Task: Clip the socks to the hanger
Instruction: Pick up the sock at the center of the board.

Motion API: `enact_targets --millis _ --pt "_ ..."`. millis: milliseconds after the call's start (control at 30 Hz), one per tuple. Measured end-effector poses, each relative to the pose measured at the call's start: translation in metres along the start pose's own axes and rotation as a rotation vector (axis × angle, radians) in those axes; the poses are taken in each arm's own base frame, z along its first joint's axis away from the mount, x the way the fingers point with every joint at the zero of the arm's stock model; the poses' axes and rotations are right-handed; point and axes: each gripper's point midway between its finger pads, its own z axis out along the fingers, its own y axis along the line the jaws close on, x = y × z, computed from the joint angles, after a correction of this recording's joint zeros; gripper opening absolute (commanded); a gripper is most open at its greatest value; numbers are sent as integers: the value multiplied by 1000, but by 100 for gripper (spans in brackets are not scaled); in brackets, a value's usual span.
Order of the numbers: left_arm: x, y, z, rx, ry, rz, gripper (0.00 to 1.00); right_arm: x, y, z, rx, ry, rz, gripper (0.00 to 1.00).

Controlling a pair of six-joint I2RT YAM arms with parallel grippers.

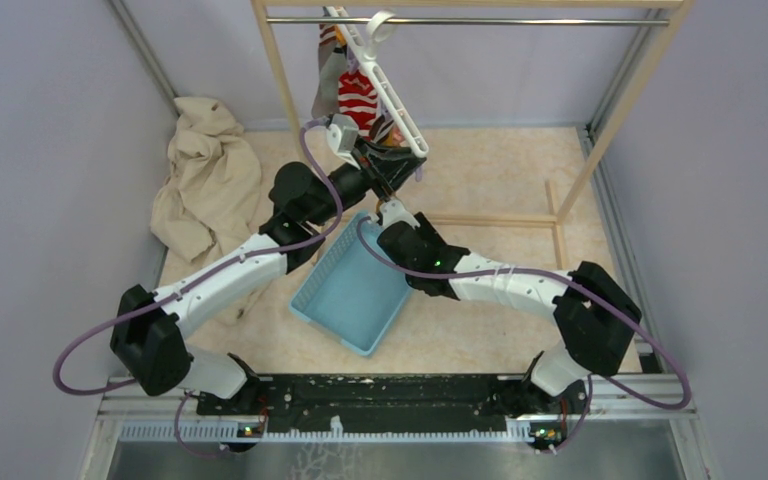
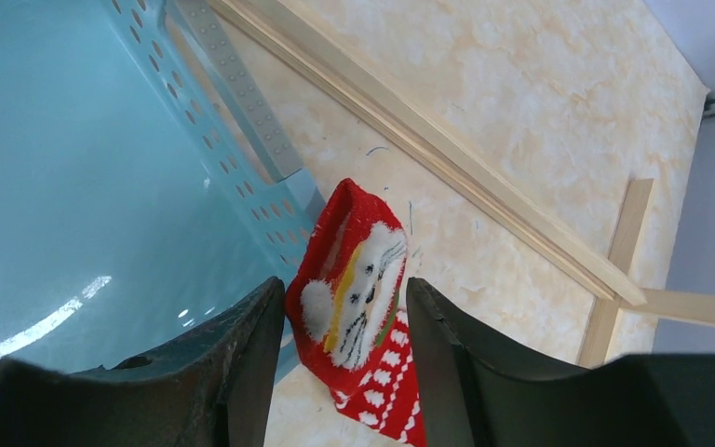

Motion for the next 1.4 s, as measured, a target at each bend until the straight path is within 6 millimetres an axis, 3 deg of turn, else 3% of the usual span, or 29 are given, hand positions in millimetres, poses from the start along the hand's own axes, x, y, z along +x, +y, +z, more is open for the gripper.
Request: enact_targets --millis 367,667,800,833,1100,1267,1300,1400 --pt "-1 2 -2 -5 -2 2 0 3 7 2 -27 10 -6 33" --pt "-3 1 -4 -4 -7 3 0 14 9 6 -51 34 -10 32" --pt "-3 1 -5 -4 -7 3 0 25 5 9 -51 56 -11 2" --pt "-3 1 -5 -4 -7 3 0 27 2 10 -44 58 -8 0" --pt "-4 0 -5 -3 -8 1 0 12 -9 -3 -66 -1 53 0" --pt "-4 1 -5 -4 -8 0 0 -9 -21 -28 -136 -102 117 0" --pt "-4 1 -5 -4 -8 0 0 -18 -28 -40 -174 -155 145 0" --pt "-4 1 -5 -2 -8 1 0 -23 -47 -50 -204 -218 198 0"
